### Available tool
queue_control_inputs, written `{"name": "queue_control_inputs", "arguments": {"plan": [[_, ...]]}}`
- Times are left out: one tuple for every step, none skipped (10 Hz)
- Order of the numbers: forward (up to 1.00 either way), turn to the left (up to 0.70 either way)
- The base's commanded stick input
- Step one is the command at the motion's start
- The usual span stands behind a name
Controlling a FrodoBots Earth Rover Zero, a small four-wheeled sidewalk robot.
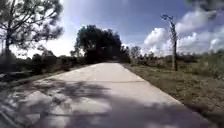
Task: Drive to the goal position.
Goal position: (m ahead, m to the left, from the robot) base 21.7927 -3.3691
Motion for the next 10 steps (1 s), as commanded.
{"name": "queue_control_inputs", "arguments": {"plan": [[0.85,0.0],[0.85,0.0],[0.85,0.0],[0.85,0.0],[0.85,0.0],[0.85,0.0],[0.85,0.0],[0.85,0.0],[0.85,0.0],[0.85,0.0]]}}
